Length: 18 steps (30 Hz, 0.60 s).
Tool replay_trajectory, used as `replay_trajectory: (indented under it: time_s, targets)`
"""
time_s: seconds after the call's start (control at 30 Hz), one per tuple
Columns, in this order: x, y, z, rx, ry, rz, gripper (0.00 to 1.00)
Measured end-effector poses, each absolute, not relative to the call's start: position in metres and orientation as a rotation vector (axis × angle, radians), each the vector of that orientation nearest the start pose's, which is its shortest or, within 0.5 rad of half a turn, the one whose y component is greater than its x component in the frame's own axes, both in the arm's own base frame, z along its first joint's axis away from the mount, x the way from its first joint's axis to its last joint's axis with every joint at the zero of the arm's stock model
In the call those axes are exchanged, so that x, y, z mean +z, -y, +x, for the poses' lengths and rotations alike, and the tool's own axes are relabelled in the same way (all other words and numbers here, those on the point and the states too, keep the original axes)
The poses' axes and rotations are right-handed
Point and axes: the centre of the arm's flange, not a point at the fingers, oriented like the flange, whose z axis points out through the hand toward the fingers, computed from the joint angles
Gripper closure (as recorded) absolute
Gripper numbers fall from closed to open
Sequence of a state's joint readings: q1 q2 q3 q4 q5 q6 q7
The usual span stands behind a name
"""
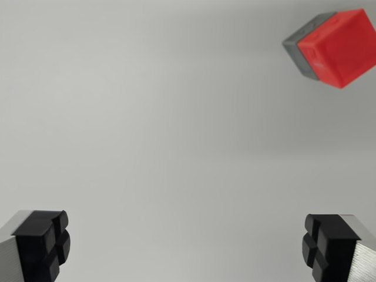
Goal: Destack cube
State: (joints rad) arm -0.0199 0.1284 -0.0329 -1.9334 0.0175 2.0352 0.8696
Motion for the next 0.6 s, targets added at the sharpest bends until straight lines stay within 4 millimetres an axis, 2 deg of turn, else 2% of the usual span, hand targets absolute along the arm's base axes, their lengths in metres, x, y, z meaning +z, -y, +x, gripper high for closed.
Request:
replay_trajectory:
  time_s: [0.6]
  targets:
    - [0.4159, 0.0317, 0.5846, 0.049, -1.391, -2.818, 0.0]
